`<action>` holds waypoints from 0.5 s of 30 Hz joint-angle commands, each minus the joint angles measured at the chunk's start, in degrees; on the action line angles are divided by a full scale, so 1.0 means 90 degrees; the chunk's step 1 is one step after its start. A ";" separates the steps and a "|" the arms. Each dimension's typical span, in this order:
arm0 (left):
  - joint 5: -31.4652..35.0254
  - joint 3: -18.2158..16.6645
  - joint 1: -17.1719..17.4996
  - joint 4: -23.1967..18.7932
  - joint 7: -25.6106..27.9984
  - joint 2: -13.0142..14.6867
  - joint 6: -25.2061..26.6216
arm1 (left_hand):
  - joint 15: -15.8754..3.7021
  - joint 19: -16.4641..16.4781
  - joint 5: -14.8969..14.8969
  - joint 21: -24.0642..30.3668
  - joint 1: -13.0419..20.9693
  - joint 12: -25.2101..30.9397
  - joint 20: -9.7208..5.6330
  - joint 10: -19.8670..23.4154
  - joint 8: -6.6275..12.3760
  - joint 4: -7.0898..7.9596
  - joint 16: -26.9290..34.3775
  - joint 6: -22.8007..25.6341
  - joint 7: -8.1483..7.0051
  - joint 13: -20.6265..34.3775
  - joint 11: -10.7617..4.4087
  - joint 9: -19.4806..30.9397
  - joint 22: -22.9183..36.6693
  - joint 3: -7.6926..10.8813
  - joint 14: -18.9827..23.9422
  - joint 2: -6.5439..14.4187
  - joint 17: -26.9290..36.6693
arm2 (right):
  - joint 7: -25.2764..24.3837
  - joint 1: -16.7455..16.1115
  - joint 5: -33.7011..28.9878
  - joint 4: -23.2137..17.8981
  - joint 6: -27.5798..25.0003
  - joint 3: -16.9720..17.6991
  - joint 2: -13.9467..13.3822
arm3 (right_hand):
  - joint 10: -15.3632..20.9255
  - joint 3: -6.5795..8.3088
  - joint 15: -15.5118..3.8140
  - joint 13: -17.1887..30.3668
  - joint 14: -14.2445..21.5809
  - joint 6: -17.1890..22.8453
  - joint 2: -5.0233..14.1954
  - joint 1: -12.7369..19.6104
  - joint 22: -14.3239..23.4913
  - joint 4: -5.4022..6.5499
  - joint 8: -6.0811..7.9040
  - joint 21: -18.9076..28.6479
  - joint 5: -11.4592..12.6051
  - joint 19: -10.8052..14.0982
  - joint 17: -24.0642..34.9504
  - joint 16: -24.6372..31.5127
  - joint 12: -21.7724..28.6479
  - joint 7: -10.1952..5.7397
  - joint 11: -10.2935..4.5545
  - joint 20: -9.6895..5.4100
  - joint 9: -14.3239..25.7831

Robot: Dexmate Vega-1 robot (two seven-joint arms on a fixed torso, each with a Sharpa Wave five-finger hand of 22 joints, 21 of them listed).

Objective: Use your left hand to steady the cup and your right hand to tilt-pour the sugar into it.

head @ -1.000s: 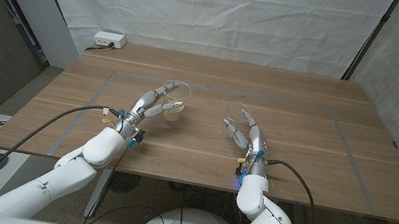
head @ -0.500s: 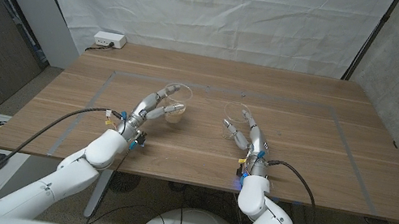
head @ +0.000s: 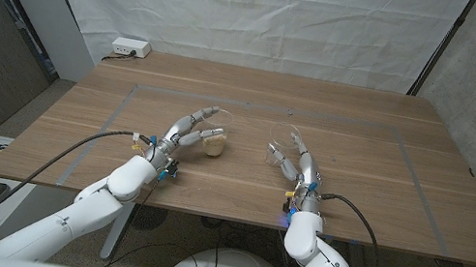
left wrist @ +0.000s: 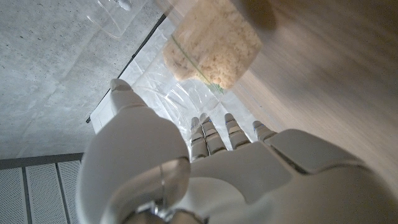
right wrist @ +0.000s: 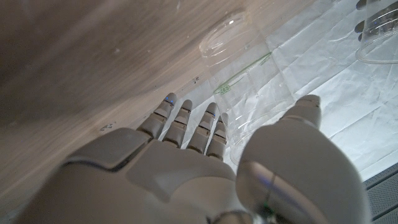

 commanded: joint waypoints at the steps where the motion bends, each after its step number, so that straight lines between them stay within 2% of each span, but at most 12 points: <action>1: 0.0060 0.0059 -0.0053 -0.0026 -0.0045 -0.0017 0.0147 | -0.0003 -0.0475 0.0038 0.0040 0.0044 0.0025 0.0044 -0.0031 0.0004 0.0000 0.0022 -0.0008 0.0000 0.0013 -0.0014 0.0031 0.0020 -0.0066 -0.0012 0.0006 0.0007 | 0.0051 -0.0039 0.0078 -0.0016 0.0011 0.0031 -0.0043 | 0.0001 -0.0051 0.0005 0.0014 -0.0008 -0.0001 0.0010 -0.0093 0.0008 0.0011 0.0020 0.0012 0.0037 0.0015 0.0013 0.0053 0.0022 0.0020 0.0027 0.0017 -0.0007; 5: 0.0076 0.0053 -0.0028 -0.0076 -0.0020 0.0000 0.0177 | -0.0008 -0.0482 0.0042 0.0044 0.0055 0.0023 0.0046 -0.0055 -0.0001 -0.0003 0.0028 -0.0038 0.0009 0.0014 -0.0013 0.0031 0.0021 -0.0065 -0.0013 0.0009 0.0008 | 0.0076 -0.0024 0.0080 0.0006 0.0071 0.0026 -0.0074 | 0.0002 -0.0057 -0.0001 0.0014 -0.0008 0.0008 0.0014 -0.0113 0.0007 0.0021 0.0029 0.0014 0.0041 0.0013 0.0015 0.0058 0.0029 0.0020 0.0035 0.0021 -0.0008; 15: 0.0064 0.0043 0.0001 -0.0102 0.0047 -0.0034 0.0179 | 0.0000 -0.0485 0.0052 0.0059 0.0081 0.0030 0.0047 -0.0084 0.0010 -0.0008 0.0037 -0.0057 0.0006 0.0015 -0.0001 0.0032 0.0021 -0.0062 -0.0027 0.0019 0.0009 | 0.0344 0.0101 -0.0100 -0.0247 -0.0279 -0.0040 -0.0221 | -0.0051 -0.0080 0.0027 0.0013 -0.0038 -0.0026 -0.0005 -0.0140 0.0006 0.0029 0.0031 0.0017 0.0054 -0.0007 0.0010 0.0058 0.0029 0.0027 0.0023 0.0062 -0.0009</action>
